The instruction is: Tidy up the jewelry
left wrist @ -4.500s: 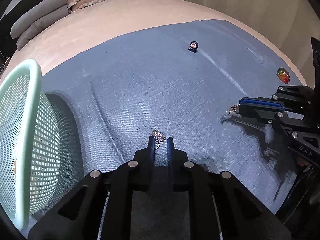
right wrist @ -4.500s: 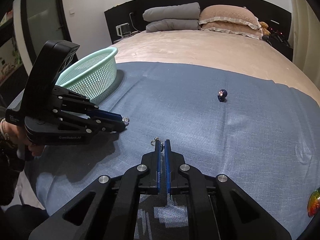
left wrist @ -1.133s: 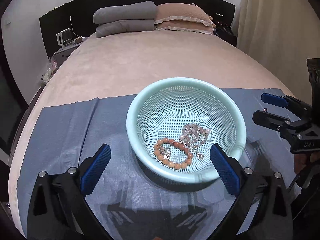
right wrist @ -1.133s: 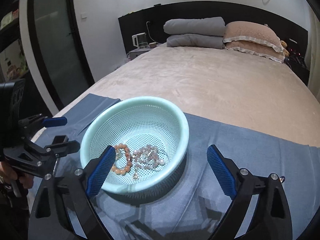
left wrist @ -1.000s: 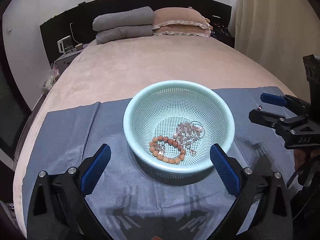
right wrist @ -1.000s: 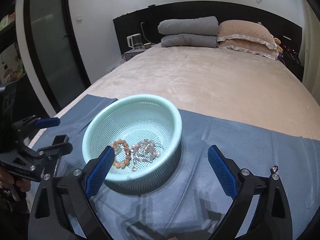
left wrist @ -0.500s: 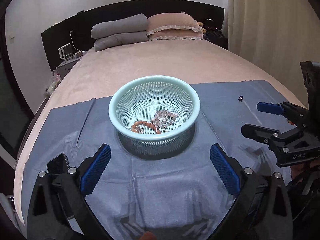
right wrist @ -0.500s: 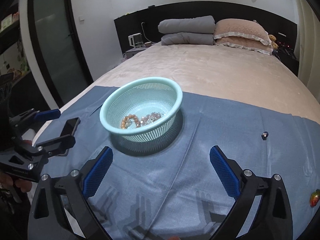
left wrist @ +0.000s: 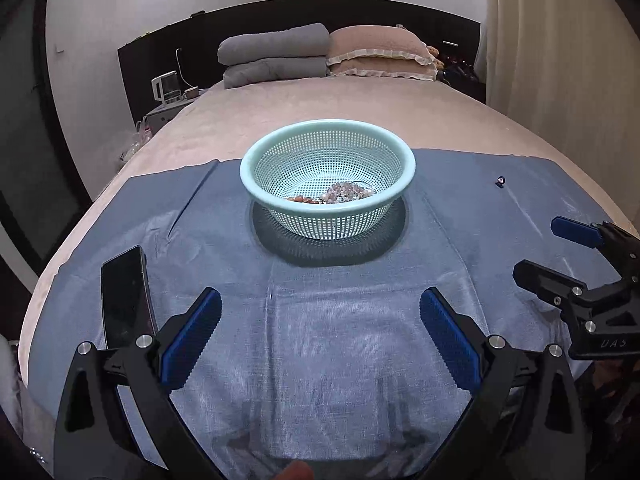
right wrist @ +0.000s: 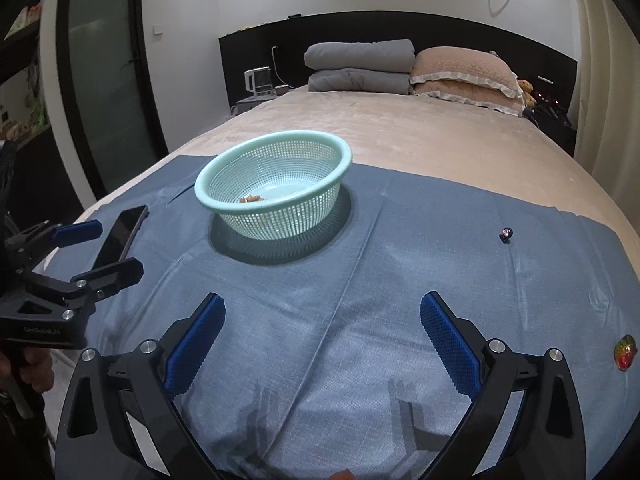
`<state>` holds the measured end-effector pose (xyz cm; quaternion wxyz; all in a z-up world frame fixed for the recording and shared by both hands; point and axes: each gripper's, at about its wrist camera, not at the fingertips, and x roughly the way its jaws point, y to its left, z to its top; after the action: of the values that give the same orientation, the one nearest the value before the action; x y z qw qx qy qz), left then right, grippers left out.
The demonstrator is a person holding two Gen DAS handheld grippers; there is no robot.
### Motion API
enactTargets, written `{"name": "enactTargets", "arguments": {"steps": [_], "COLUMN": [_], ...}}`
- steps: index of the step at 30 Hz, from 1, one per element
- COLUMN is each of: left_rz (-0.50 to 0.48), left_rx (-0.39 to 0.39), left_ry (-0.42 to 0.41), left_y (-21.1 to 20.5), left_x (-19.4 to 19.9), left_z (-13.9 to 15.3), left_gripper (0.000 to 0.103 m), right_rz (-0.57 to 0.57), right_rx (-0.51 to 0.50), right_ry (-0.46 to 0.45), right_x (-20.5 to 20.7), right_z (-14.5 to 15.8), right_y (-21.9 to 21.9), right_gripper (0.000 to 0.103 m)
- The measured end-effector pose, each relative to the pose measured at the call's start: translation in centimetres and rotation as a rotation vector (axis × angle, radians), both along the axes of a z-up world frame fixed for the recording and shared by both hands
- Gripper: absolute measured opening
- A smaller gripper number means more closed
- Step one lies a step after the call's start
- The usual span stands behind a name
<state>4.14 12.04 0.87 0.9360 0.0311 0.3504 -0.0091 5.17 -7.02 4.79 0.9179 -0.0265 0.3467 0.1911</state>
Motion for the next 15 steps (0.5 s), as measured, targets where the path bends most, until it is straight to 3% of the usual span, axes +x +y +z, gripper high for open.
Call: {"name": "enactTargets", "arguments": {"steps": [3,10,15], "left_rz": [-0.022,-0.001,-0.016], "left_rx": [-0.019,0.046,0.034], "left_ry": [-0.002,-0.045,-0.035], "left_y": [-0.4,-1.1,-0.8], "left_x": [-0.4,-0.8,0.0], "left_z": [-0.3,0.1,0.6], "left_gripper": [0.097,0.097,0.097], "right_rz": [0.006,0.030,0.020], "right_rx": [0.003,0.019,0.013], "right_ry": [-0.008,-0.013,-0.032], "right_x": [-0.5,-0.6,-0.2], "right_z": [-0.2,0.1,0.8], "right_y": [-0.1,0.4,0.9], "right_gripper": [0.094,0.094,0.094]}}
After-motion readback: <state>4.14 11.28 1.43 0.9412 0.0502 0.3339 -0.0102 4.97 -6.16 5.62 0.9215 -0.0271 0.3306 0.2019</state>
